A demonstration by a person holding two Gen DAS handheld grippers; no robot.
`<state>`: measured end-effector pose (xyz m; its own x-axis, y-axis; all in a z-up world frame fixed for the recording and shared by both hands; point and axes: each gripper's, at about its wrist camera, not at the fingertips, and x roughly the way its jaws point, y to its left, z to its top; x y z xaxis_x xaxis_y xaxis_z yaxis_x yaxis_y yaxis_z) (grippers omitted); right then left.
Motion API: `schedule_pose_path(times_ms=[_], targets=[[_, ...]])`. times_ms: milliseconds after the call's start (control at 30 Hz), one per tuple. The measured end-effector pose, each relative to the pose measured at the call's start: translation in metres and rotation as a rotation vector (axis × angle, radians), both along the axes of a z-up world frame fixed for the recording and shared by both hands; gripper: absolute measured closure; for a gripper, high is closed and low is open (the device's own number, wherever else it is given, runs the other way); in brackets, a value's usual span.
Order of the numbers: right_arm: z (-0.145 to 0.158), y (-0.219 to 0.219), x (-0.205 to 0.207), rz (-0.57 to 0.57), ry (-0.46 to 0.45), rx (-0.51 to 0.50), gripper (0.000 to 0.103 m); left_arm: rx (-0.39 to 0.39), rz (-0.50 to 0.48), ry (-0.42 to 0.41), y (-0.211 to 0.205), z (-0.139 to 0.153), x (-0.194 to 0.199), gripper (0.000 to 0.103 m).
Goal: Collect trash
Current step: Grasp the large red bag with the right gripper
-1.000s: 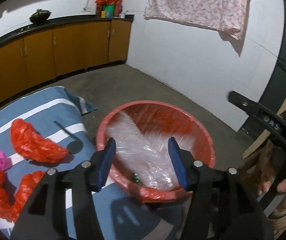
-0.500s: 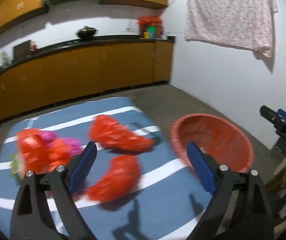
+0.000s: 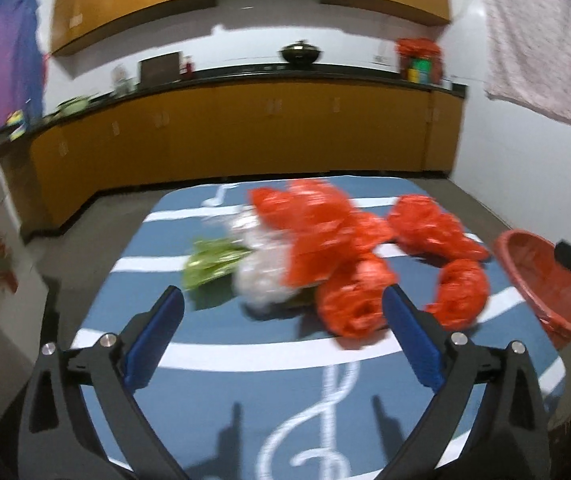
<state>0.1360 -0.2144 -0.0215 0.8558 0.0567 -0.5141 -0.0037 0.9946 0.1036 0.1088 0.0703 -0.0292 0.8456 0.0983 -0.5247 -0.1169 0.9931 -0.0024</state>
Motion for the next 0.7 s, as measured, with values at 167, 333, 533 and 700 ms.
schedule_pose_path(times_ms=[167,333,533,700], targets=[[-0.014,0.036,0.016,0.015,0.05,0.003,0.005,-0.019,0.074,0.0,0.032,-0.004,-0.007,0.004],[-0.028,0.061,0.035,-0.008,0.094,-0.004,0.006,-0.02,0.11,-0.007,0.049,-0.004,-0.011,0.004],[-0.046,0.073,0.056,-0.028,0.184,0.004,0.016,-0.051,0.126,-0.014,0.064,-0.005,-0.01,0.004],[-0.058,0.079,0.065,-0.006,0.245,0.001,0.024,-0.087,0.117,-0.01,0.066,-0.007,-0.005,0.004]])
